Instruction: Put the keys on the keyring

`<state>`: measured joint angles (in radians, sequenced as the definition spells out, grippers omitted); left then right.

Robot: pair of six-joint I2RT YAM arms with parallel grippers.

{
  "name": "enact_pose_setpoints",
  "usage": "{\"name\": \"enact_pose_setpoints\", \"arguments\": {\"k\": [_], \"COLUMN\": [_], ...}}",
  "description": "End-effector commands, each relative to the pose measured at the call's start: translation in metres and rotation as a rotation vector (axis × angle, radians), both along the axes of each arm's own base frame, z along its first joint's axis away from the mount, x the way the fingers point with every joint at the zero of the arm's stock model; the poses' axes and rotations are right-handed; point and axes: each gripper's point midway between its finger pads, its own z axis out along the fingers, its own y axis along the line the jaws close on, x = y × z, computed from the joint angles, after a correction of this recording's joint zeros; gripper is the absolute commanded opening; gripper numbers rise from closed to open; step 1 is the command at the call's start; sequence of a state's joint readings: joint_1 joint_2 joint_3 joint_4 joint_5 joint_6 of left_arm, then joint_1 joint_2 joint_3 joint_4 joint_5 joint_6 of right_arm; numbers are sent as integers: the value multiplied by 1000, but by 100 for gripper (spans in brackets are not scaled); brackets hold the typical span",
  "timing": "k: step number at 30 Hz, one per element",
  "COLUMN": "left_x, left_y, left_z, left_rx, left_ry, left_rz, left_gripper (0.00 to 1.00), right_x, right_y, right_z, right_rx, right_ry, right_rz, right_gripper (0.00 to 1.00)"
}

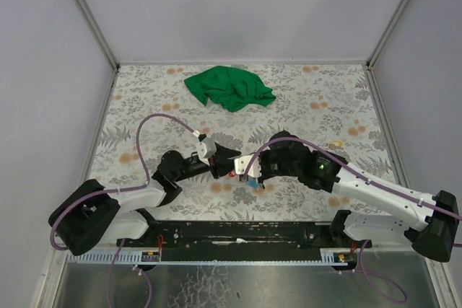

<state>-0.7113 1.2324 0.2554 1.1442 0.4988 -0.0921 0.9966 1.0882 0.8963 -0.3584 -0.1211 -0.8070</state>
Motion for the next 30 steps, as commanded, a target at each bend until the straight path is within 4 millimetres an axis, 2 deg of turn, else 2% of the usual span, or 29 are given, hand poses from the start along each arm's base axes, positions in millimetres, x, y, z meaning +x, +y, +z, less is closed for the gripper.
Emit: {"name": "enact_pose_setpoints", "arguments": {"k": [1,14,23,27,30], "left_x": [-6,-11,-10,-10,-7], "left_y": [-8,-20,-24,-24,-21], "left_z": [5,-1,-8,-9,-10], "left_rx": [35,66,93,97,96], "left_ry": [-71,-46,-11,-7,-4], "left_rz": [-94,-193,-221,-218,-195], "left_gripper": [32,31,16,1,0], "right_x": [1,0,-1,0,1], "right_y": [13,16,16,15,10], "right_z": [28,26,27,26,23], "right_rx": [55,54,60,59,48], "right_ry": [-46,-37,-36,-35,-43], "right_rz": [39,55,55,50,27], "right_gripper": [0,0,0,0,0]}}
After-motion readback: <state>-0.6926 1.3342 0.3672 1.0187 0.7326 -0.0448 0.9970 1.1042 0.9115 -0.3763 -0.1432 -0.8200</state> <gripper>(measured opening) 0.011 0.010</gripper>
